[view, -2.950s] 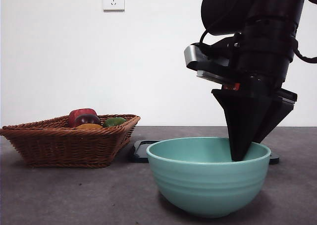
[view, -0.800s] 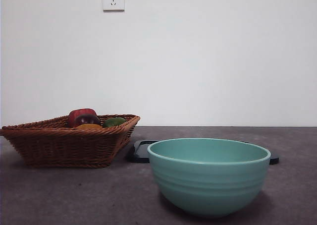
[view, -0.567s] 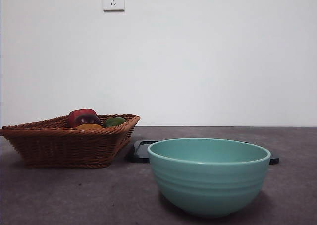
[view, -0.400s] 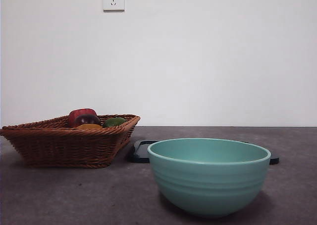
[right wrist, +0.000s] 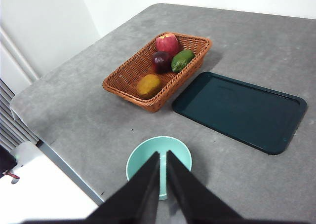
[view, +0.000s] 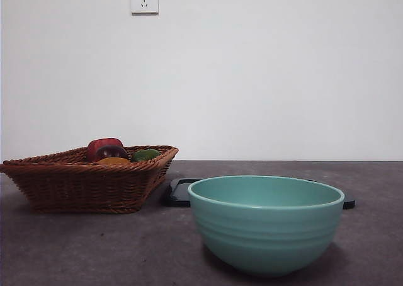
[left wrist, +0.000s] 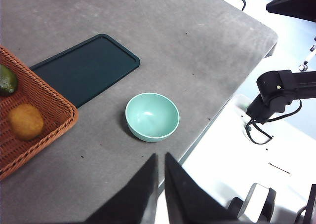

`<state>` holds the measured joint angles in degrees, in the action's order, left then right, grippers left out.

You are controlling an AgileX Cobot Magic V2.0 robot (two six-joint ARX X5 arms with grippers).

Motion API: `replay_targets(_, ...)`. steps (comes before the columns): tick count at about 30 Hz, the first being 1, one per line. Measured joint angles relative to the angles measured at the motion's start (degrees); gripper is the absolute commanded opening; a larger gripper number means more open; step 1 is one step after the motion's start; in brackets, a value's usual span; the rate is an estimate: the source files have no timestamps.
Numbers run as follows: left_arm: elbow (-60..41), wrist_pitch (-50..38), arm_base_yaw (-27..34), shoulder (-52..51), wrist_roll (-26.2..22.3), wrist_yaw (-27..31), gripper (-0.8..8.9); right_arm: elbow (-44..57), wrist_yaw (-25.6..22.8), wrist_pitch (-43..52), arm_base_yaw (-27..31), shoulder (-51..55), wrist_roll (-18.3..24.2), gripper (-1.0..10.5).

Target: Pick up the wifruite, put it on the bowl, pick up the plate, put it on desk

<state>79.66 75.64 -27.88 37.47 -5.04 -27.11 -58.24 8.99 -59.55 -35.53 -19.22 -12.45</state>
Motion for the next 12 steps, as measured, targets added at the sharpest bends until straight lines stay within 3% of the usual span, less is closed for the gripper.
replay_targets(7,0.00,0.02,0.79,0.00,0.00,0.00,0.19,0.00,0.00,0.00,0.00,0.00,0.00,0.2)
replay_targets(12,-0.02,-0.04,7.89,0.00,0.07,0.00,0.19,0.00,0.00,0.00,0.00,0.00,0.00,0.2)
